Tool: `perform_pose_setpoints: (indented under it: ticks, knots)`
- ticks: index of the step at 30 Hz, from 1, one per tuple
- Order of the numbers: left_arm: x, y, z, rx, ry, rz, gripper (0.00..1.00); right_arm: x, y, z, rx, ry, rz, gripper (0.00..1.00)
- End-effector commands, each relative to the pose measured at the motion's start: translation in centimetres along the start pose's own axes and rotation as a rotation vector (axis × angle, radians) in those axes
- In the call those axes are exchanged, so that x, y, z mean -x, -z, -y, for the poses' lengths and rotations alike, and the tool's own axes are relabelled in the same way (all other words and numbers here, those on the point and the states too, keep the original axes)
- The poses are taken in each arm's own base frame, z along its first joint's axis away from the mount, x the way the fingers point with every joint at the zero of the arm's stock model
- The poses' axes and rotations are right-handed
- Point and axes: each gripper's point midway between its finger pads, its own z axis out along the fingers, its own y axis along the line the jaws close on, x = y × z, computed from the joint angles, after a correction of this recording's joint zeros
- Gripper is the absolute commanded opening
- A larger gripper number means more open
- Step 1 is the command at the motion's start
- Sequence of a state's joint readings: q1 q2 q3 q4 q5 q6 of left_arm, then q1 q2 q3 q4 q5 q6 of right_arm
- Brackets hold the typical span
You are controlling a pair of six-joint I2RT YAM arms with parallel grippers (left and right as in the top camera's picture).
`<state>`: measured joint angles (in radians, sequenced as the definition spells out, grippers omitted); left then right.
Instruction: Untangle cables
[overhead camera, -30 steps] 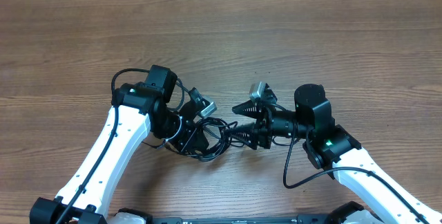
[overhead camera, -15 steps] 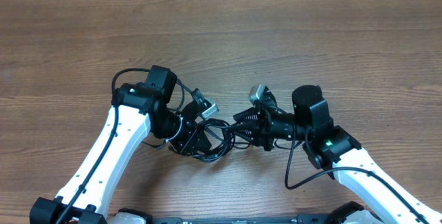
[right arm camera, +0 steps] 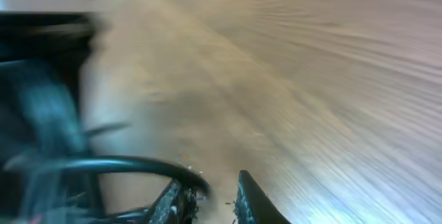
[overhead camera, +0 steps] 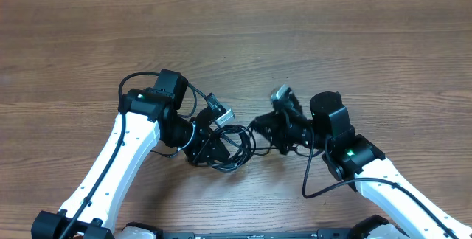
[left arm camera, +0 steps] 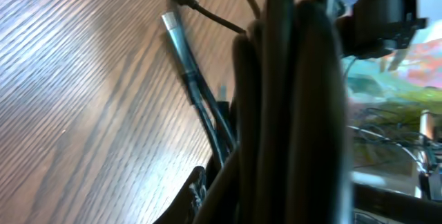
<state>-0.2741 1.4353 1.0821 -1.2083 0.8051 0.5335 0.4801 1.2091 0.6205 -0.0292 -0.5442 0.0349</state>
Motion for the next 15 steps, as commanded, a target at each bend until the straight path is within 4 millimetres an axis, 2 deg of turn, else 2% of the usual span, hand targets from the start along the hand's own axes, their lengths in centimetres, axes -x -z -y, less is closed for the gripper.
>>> perform_pose_setpoints:
  ticks: [1, 5, 10, 15]
  knots:
    - [1.7, 0.8, 2.3, -0.097, -0.095, 0.084, 0.04, 0.8, 0.6, 4.2, -0.242, -0.154, 0.055, 0.24]
    - [1.8, 0.8, 2.5, -0.107, -0.098, 0.091, 0.04, 0.9, 0.6, 4.1, -0.234, -0.198, 0.067, 0.29]
    - [1.8, 0.8, 2.5, -0.107, -0.098, 0.091, 0.04, 1.1, 0.4, 2.9, -0.166, -0.194, 0.062, 0.32]
    - [2.2, 0.8, 2.5, -0.110, -0.113, 0.108, 0.04, 2.5, 0.2, 0.3, -0.012, -0.151, 0.097, 0.41]
